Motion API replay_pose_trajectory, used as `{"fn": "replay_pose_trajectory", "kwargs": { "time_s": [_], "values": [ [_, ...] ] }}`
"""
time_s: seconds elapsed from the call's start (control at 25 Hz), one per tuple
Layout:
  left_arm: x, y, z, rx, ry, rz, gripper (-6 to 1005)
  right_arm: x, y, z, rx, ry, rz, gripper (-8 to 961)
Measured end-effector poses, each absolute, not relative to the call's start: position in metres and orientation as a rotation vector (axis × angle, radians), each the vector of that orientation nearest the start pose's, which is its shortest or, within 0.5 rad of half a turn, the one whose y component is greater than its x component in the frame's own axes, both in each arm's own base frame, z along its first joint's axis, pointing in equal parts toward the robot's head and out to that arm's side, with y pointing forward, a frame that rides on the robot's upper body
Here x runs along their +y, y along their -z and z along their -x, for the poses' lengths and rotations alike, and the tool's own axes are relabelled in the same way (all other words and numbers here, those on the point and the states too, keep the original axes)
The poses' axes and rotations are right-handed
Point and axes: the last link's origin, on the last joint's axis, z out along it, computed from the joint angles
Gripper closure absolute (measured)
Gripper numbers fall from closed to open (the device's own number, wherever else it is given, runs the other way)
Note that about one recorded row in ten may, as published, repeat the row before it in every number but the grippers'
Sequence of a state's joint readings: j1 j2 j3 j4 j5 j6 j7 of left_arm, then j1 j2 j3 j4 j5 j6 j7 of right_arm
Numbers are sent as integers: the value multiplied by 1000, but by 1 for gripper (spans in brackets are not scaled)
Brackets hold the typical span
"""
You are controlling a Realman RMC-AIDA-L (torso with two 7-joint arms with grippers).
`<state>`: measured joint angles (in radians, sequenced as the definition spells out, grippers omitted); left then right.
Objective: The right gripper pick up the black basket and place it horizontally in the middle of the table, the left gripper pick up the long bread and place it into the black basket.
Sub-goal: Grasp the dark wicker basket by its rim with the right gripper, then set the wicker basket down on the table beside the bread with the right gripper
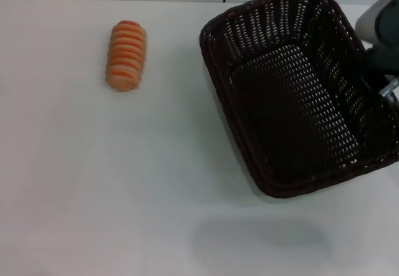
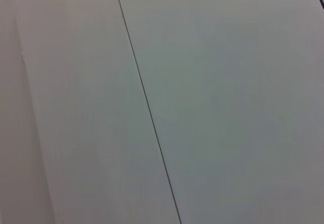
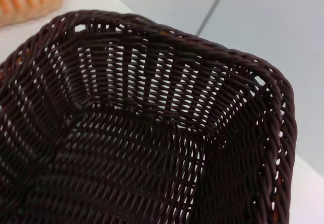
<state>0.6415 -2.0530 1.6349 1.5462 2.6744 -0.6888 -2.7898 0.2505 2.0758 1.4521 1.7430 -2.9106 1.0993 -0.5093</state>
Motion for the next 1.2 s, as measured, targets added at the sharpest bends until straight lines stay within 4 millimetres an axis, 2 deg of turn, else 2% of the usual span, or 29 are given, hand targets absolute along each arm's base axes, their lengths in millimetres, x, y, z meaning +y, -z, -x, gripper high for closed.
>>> {"fn": "replay_pose_trajectory", "kwargs": {
  "time_s": [0.24,0.48,0.56,0.8,1.04,1.2],
  "values": [
    [155,-175,328,-375,271,1022,191,345,-22,-179,305,369,2285,697],
    [160,-163,322,-389,293,1049,192,355,-27,-173,193,336,2366,700],
    [161,-160,319,-393,302,1055,280,358,-31,-170,144,339,2386,701],
    [162,-152,316,-408,323,1065,267,367,-50,-158,-26,355,2463,702],
    [161,-146,320,-425,314,1075,266,370,-53,-149,-144,373,2550,704],
    [159,-147,320,-427,311,1073,266,370,-48,-142,-275,405,2648,716]
  ]
}}
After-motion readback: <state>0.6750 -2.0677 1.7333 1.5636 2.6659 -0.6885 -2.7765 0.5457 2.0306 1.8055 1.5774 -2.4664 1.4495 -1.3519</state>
